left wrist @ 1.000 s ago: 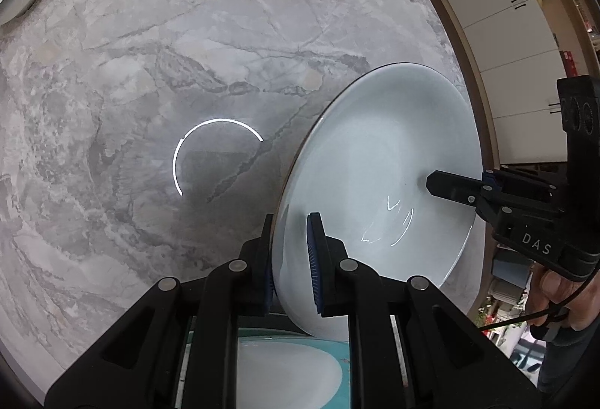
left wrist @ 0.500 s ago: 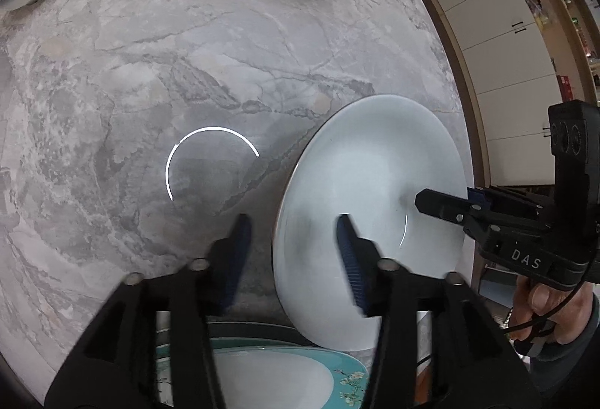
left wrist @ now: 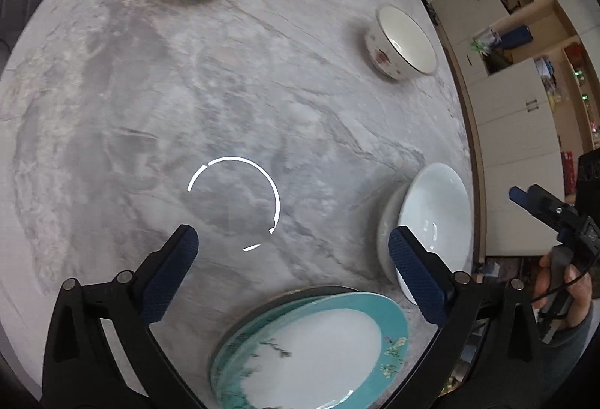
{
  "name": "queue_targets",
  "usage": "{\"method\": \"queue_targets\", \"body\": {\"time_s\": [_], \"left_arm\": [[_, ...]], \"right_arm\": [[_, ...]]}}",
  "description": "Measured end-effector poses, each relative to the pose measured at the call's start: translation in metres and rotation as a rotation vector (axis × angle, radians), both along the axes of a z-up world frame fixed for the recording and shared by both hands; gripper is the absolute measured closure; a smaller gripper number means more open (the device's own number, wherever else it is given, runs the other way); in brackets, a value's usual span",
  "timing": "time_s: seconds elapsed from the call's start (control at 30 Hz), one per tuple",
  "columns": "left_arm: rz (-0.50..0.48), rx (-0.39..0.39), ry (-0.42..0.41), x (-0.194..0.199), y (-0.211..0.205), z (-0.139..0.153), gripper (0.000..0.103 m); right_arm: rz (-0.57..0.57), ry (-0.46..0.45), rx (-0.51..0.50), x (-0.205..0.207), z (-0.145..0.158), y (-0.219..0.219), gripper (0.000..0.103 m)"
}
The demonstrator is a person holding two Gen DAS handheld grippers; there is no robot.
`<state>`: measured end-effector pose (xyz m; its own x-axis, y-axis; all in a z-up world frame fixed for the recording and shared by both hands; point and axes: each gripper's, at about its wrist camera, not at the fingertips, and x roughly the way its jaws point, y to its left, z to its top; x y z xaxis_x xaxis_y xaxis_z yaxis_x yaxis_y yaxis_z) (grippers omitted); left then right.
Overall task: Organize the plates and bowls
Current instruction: 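Open both grippers and release the large white bowl on the stack, then move both grippers to the rim of the small white bowl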
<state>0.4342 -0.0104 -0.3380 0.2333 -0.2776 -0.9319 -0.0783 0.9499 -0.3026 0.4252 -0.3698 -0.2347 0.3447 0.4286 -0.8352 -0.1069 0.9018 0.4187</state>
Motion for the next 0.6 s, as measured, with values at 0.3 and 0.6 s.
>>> {"method": "queue_targets", "body": {"time_s": [0.3,0.6], "left_arm": [[0.236,0.115,-0.137,0.022,0.122,0.040,0.000],[0.279,0.202,-0.175,0.109,0.158,0.049,0.000]], "right_arm": [[0.232,-0.115,-0.075,0.083,0.054,0.126,0.000],[0.333,-0.125,-0.122,0.174,0.041,0.224,0.000]]}}
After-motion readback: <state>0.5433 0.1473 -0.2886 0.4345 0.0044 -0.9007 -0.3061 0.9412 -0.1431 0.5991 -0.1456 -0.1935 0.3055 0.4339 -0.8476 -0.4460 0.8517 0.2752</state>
